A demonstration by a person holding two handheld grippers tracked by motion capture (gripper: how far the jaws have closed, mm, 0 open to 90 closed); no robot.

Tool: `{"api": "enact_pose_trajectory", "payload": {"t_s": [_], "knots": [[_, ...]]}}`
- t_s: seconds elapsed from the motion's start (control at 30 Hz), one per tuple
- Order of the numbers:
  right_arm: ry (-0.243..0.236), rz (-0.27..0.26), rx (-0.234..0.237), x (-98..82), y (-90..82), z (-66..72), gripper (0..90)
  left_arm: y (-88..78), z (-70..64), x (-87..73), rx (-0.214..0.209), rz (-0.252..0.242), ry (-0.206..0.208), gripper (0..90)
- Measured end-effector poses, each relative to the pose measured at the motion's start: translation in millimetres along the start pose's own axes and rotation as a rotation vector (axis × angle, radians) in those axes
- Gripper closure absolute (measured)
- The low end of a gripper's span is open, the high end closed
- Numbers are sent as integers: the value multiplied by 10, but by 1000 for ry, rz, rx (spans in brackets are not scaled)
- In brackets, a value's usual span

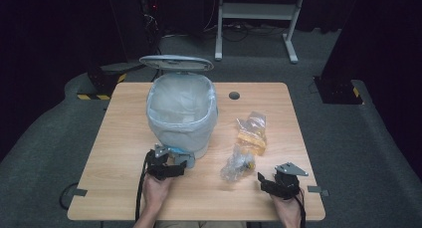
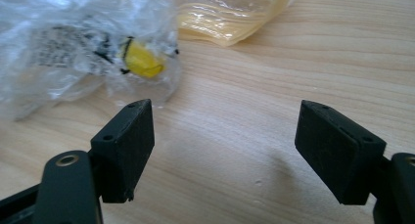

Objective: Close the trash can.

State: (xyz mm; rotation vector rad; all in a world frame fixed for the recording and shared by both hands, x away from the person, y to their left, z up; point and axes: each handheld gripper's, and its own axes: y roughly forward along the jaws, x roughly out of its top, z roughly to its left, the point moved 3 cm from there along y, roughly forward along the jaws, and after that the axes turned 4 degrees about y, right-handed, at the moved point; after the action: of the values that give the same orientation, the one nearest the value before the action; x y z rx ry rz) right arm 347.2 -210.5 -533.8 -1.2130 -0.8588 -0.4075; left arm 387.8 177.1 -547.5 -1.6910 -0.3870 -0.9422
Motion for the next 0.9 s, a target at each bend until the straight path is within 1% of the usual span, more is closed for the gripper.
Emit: {"api": "enact_pose_trajectory", "payload": {"t_s": [0.03,0.07,0.13,0.2,0.23,0.27,0.3,0.33,0.43,0.47,0.57,0.67,0.83,0.9], "knots": [[0,0,0,0,0,0,222,0,0,0,0,0,0,50],[3,-4,18,-3,-28,35,219,0,-1,0,-1,0,-1,50],[-11,-11,36,1,-55,74,218,0,0,0,-1,0,0,50],[-15,-20,55,4,-82,114,227,0,-2,-1,-4,0,-2,53],[-15,-20,55,4,-82,114,227,0,-2,-1,-4,0,-2,53],[-20,-26,67,10,-97,137,228,0,-1,0,-5,-2,0,55],[-21,-30,71,15,-102,147,228,-1,5,2,2,-6,7,57],[-14,-31,76,19,-108,160,228,-1,5,2,2,-6,7,57],[-15,-39,87,35,-111,176,227,1,-1,1,-6,-3,1,57],[-19,-42,96,51,-112,204,223,-1,5,3,1,-7,7,57],[-22,-50,116,82,-113,252,218,5,0,2,-8,-7,3,57],[-33,-65,135,129,-120,293,212,4,0,2,-7,-7,3,57],[-37,-83,167,213,-142,371,203,5,1,2,-8,-7,4,57],[-45,-87,170,227,-142,378,201,4,1,2,-7,-7,4,57]]}}
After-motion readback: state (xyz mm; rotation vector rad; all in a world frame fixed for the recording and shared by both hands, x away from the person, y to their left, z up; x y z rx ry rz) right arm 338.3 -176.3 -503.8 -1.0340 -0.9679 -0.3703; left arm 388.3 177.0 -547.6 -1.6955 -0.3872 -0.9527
